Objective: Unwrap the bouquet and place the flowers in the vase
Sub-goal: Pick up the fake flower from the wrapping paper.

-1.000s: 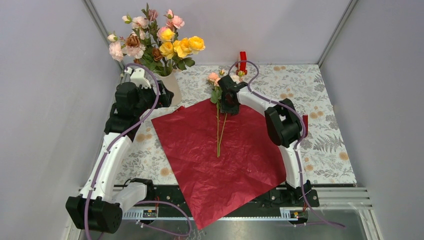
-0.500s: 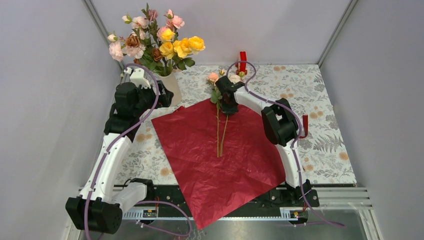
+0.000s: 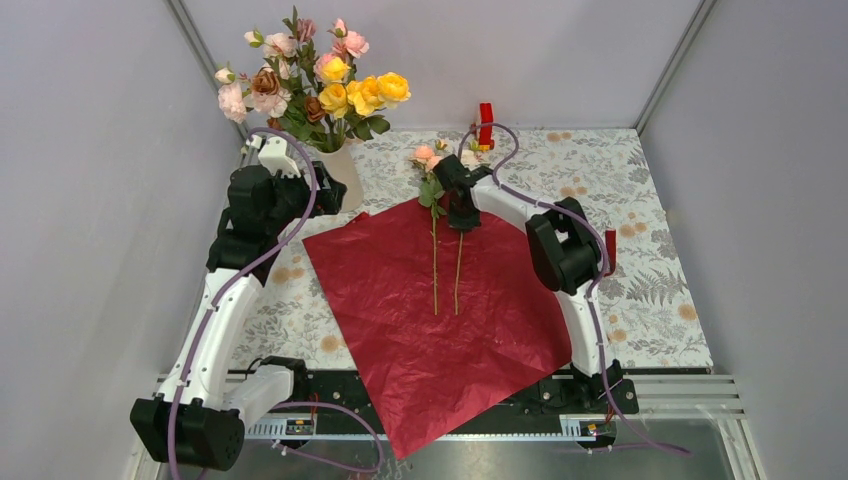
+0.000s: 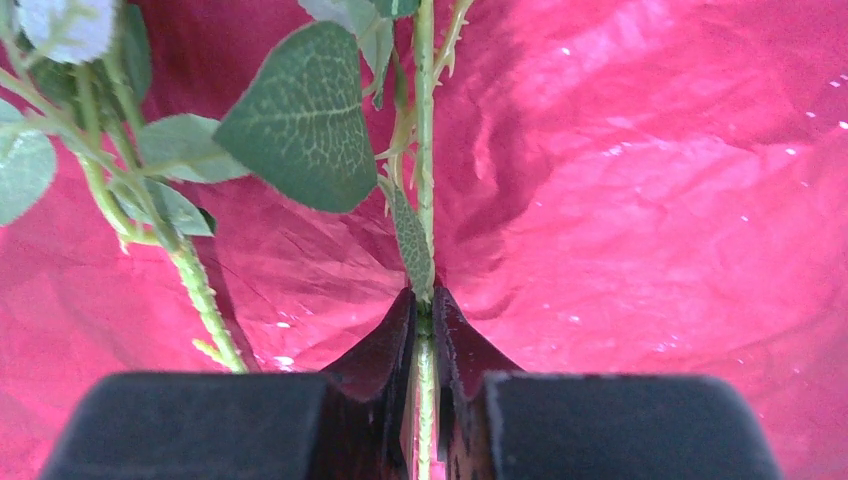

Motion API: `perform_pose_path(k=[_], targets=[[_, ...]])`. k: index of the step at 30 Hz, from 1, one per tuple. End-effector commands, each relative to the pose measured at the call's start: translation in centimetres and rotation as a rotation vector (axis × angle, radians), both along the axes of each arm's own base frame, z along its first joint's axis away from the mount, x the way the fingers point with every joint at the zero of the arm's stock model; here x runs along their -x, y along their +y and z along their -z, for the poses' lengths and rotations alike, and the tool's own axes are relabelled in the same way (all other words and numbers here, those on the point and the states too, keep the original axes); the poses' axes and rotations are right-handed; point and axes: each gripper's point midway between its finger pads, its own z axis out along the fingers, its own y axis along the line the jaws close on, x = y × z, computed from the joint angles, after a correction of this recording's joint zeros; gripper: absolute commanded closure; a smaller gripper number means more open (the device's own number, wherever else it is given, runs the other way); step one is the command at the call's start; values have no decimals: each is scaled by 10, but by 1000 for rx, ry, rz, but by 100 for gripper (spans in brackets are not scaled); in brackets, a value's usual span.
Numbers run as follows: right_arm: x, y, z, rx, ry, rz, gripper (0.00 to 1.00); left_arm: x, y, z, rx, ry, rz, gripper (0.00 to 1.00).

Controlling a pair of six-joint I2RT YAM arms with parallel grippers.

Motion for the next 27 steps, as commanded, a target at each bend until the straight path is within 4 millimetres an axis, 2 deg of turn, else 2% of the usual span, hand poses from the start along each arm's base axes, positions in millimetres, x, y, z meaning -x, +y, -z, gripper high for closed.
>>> perform_pose_path(k=[1,5,9,11,16,21,27], targets=[[-8,-12,-47,15,-138,73,100,0,1,-22,5,-73,-8,12],[-4,-26,-81,-11,-243,104,100,0,1,-21,5,-75,-8,12],[4,-36,-123,-81,-377,112,100,2,-7,-23,14,-89,46,12],[13,-45,-146,-98,-429,105,100,3,-12,-25,18,-95,71,12],[46,-63,-186,-168,-527,47,100,14,-29,-36,19,-134,152,12],[89,-35,-237,-421,-641,-218,100,43,-60,-55,158,-148,271,12],[153,2,-305,-735,-753,-535,100,100,-125,-98,418,-183,561,12]])
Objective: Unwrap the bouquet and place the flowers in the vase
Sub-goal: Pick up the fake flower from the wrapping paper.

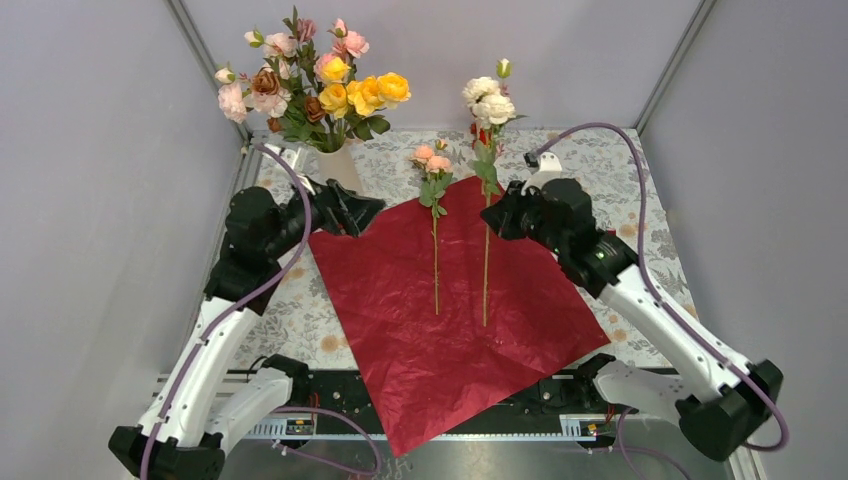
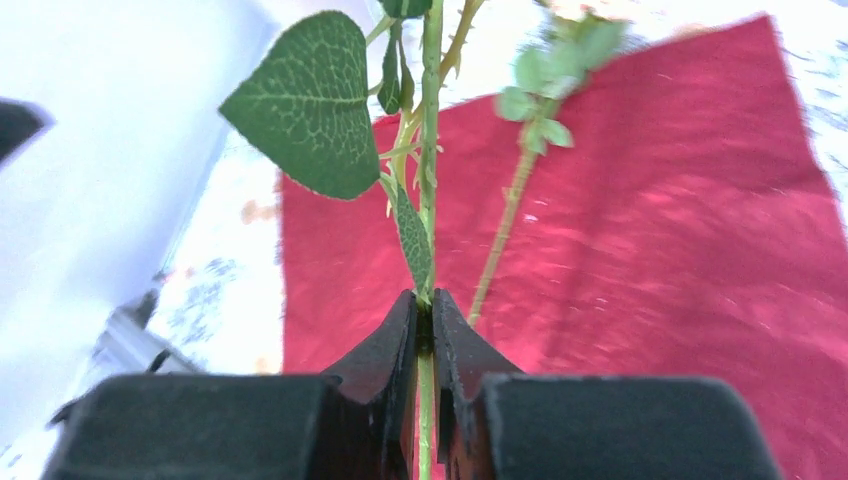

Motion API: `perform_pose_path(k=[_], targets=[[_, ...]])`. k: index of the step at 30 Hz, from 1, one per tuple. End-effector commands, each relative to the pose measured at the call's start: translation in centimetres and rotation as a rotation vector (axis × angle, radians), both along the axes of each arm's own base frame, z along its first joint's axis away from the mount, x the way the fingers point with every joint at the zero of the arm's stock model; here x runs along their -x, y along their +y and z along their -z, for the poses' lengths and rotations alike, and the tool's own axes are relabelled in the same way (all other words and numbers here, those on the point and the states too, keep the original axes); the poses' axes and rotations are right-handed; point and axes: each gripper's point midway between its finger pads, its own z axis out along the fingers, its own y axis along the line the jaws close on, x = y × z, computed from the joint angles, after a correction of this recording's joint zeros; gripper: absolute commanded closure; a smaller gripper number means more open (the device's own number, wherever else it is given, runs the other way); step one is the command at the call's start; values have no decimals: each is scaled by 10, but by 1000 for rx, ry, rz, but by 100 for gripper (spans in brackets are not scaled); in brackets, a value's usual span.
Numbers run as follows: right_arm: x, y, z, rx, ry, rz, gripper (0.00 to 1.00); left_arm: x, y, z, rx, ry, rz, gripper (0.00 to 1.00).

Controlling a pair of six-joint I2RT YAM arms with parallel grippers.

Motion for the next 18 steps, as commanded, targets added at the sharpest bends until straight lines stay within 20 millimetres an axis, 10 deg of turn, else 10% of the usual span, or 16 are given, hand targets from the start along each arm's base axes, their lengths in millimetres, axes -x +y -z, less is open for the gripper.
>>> perform_pose_path(k=[1,11,18], targets=[[48,47,-72,-206,-204,-359,100,50,-57,-57,248,-73,288,12],[130,98,-156,-483,-346,-731,100,119,-112,-114,537,-110,649,12],[153,116,-167,-509,-329,-877,100,125,-118,-119,583,-100,705,27]])
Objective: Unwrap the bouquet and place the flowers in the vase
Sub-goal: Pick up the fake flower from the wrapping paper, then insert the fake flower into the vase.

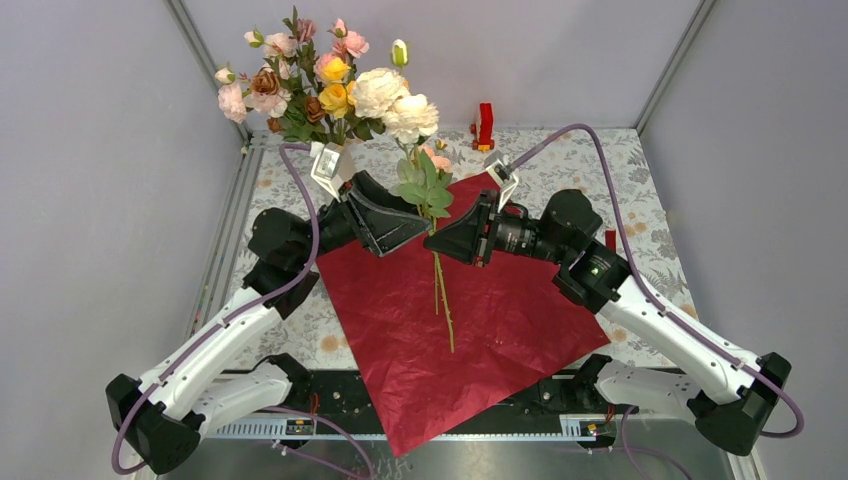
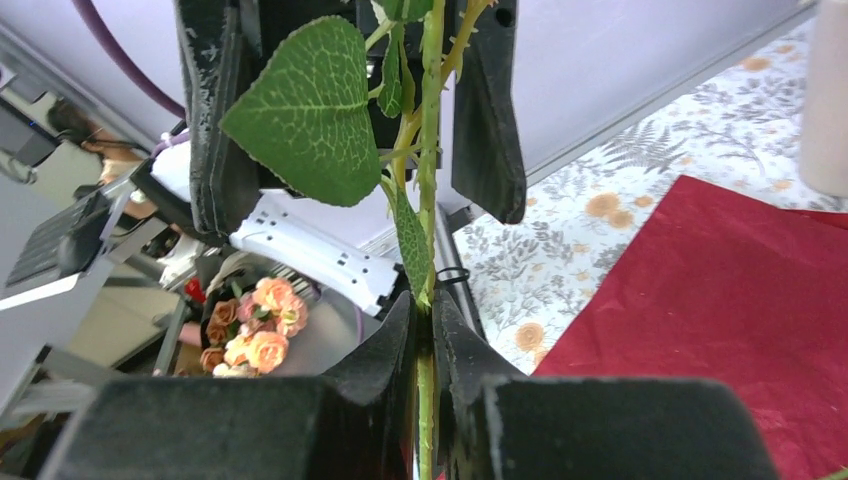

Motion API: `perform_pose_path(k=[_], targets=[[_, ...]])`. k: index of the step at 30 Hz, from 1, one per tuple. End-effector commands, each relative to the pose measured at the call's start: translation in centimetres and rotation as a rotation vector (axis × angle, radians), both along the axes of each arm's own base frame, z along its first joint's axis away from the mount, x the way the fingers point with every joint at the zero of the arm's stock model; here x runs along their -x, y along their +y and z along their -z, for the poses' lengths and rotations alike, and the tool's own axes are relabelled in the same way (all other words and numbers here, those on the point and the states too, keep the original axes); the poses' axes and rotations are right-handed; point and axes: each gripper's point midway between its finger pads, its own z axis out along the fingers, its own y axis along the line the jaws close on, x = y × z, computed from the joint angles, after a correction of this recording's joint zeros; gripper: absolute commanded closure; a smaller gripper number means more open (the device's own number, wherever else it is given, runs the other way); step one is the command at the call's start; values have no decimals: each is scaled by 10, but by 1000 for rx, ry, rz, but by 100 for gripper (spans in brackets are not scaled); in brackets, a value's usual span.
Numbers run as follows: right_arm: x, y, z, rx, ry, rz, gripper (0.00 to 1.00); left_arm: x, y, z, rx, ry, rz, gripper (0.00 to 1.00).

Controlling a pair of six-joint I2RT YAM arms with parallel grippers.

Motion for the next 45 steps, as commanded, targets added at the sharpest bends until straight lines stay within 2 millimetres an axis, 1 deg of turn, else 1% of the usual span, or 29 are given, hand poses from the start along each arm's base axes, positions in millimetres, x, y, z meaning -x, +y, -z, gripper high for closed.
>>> perform_pose_path(k=[1,4,9,14,20,23,25,26,27,28,29,30,35,38,39,41,43,44,45], targets=[[23,7,-40,-80,-82,-121,100,17,0,-22,81,-62,66,31],[23,11,-39,-74,-77,-130,100,19,1,-25,87,-74,64,44],[19,13,-37,-73,-69,-116,100,16,0,-21,65,-68,49,60],[15,14,-35,-68,-61,-99,100,16,1,-19,59,-66,45,72],[13,14,-34,-58,-57,-92,100,15,2,-17,53,-69,31,94],[10,14,-32,-50,-49,-78,100,15,2,-17,46,-76,29,100],[9,14,-31,-49,-47,-70,100,16,2,-18,45,-84,28,100],[9,14,-31,-48,-46,-68,97,16,2,-18,43,-89,29,100],[8,14,-30,-47,-44,-64,90,16,2,-18,39,-96,24,100],[8,13,-30,-47,-44,-63,82,16,3,-18,32,-100,16,100],[8,12,-30,-48,-47,-56,69,14,3,-16,19,-98,6,100],[9,11,-30,-48,-52,-53,62,14,4,-17,14,-108,-5,100],[8,3,-25,-25,-77,-14,42,6,8,-15,-38,-133,-71,100],[3,-6,-19,9,-79,43,35,-7,17,-11,-117,-160,-177,100],[-2,-10,-15,27,-73,84,33,-13,22,-11,-147,-174,-222,100],[-16,-25,-4,81,-49,206,25,-27,37,-9,-213,-202,-320,100],[-35,-47,9,133,-21,367,16,-40,57,-10,-276,-216,-412,100],[-44,-58,18,164,-5,438,14,-46,67,-15,-291,-237,-455,100],[-50,-70,23,182,3,496,13,-52,77,-18,-312,-249,-496,100]])
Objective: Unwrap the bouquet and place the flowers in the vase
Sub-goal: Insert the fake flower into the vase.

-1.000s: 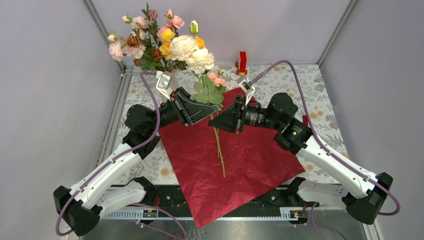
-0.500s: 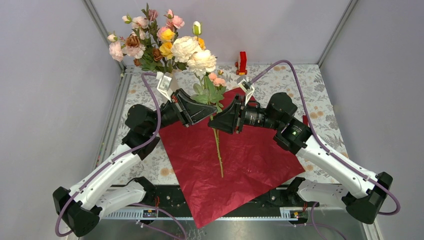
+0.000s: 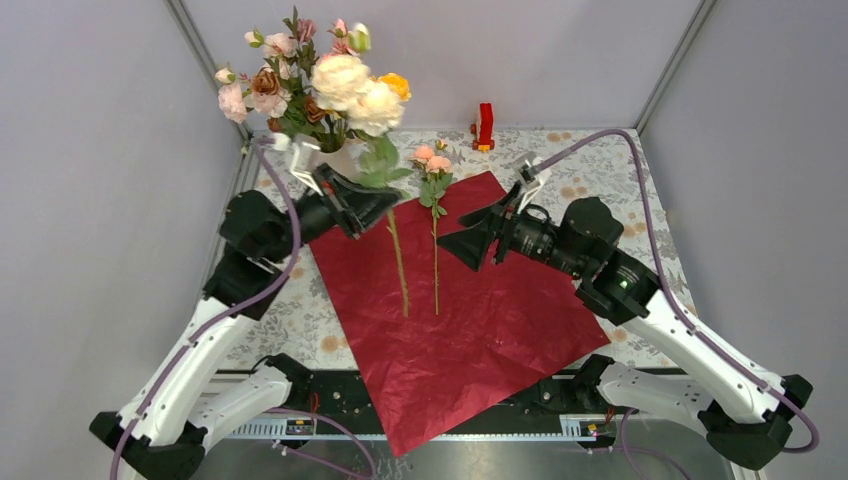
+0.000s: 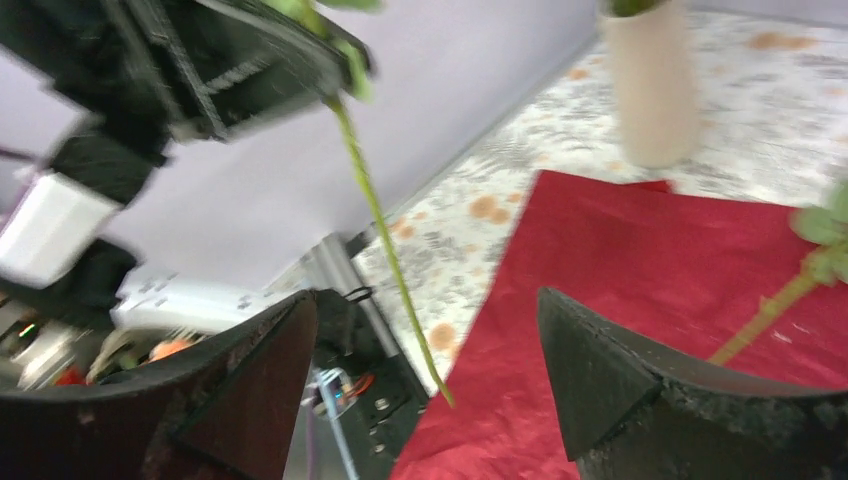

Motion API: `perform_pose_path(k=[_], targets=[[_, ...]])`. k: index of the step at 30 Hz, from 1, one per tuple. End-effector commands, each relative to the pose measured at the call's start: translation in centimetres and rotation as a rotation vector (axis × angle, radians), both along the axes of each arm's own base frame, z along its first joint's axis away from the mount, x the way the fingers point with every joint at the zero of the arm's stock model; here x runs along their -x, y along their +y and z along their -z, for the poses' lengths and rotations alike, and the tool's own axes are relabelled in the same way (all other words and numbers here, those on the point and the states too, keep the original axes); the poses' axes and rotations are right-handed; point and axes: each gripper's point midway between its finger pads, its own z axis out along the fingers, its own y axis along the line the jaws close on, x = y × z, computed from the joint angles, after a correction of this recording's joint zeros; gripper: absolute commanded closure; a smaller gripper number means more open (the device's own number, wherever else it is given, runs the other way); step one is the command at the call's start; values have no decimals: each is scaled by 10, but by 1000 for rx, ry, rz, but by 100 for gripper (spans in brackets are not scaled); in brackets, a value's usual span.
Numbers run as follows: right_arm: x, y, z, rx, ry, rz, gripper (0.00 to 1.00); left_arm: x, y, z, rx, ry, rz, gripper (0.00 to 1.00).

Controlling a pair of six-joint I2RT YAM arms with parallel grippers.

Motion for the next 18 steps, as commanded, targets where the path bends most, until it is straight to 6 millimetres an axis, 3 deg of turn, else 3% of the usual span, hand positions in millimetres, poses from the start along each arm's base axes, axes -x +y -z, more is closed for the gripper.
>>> perform_pose_path(k=[1,5,10,18], targets=[[-40,-56,28,115,28,342,11,-25,54,-29,-109,-153,-251,100],[-63,-100,52,117,127,506,9,-54,95,-47,-156,-200,-427,100],[-77,-137,81,153,178,628,5,-87,142,-73,-159,-288,-688,100],[-93,-166,110,157,290,702,6,-116,168,-117,-73,-558,-868,100]])
